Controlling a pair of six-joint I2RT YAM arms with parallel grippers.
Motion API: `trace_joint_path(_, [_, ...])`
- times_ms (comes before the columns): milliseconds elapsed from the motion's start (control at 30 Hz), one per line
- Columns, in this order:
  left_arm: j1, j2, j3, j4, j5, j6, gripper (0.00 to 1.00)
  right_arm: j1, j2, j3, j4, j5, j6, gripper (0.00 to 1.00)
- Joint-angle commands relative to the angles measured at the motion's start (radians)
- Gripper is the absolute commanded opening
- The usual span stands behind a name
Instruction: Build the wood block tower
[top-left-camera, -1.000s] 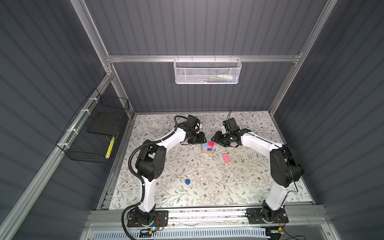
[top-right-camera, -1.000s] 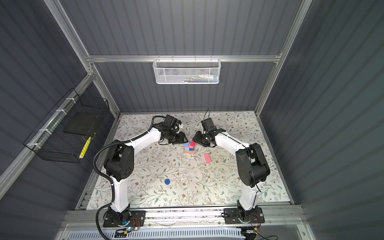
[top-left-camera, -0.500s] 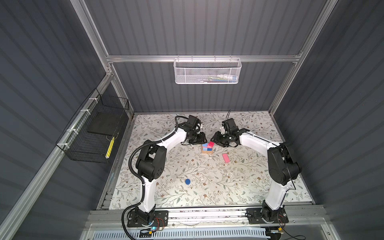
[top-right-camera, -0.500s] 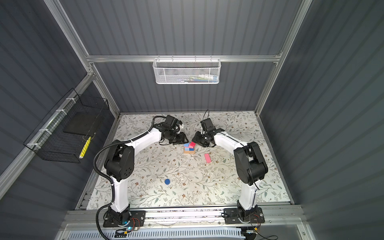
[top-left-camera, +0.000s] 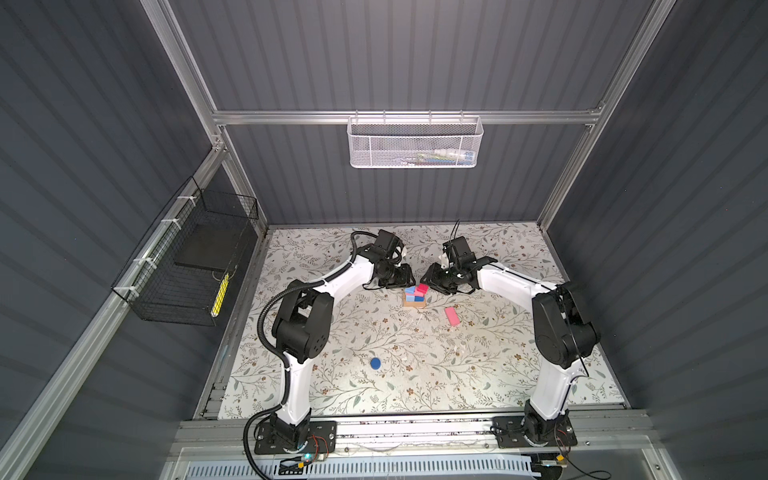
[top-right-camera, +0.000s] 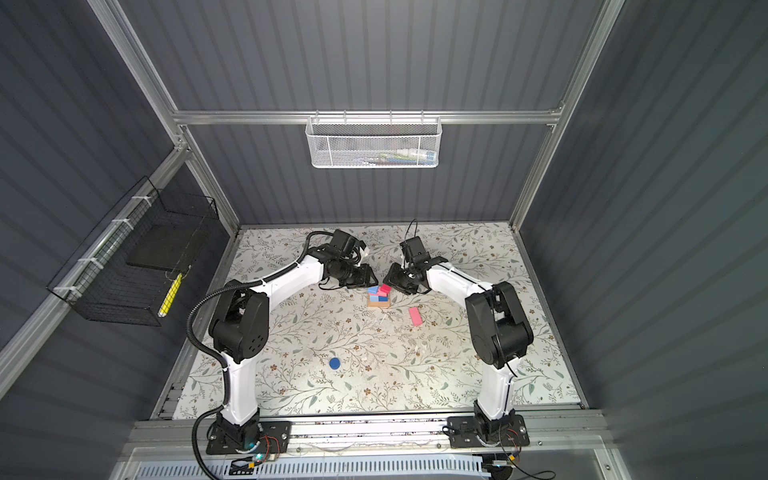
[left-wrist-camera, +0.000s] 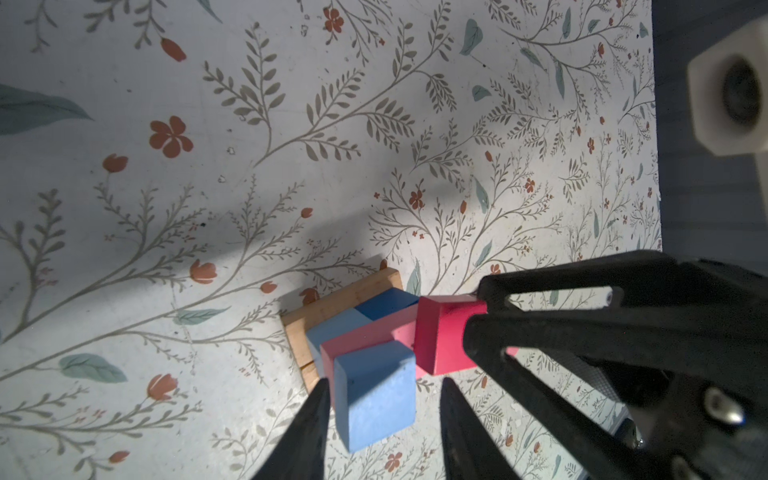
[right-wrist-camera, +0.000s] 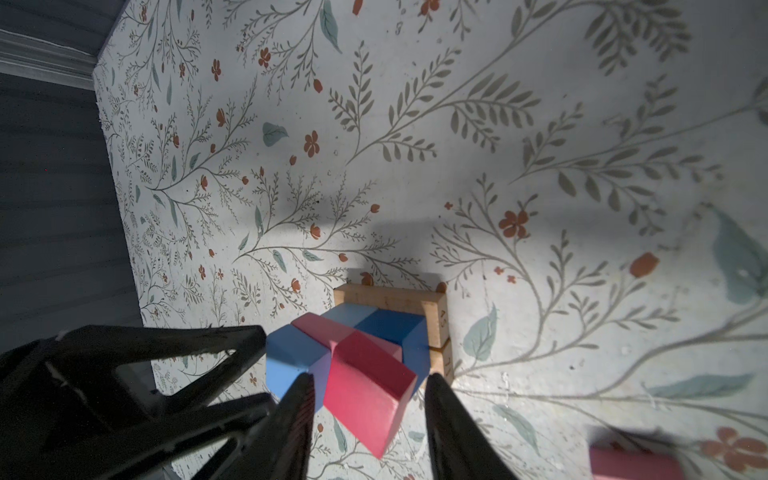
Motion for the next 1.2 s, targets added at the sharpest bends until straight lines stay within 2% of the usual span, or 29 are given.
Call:
trace_joint_path(0, [-0.007,0.028,0.029,-0.020,0.019,-0.004,0.43,-0.001,0.014,0.027,-0.007,-0.008,0.008,0.46])
trace_joint_path(1167, [-0.008,0.027,0.034,-0.026,0.019,-0.002,0.43,0.007,0.044,0.049,-0.013,-0.014,0.010,0.39])
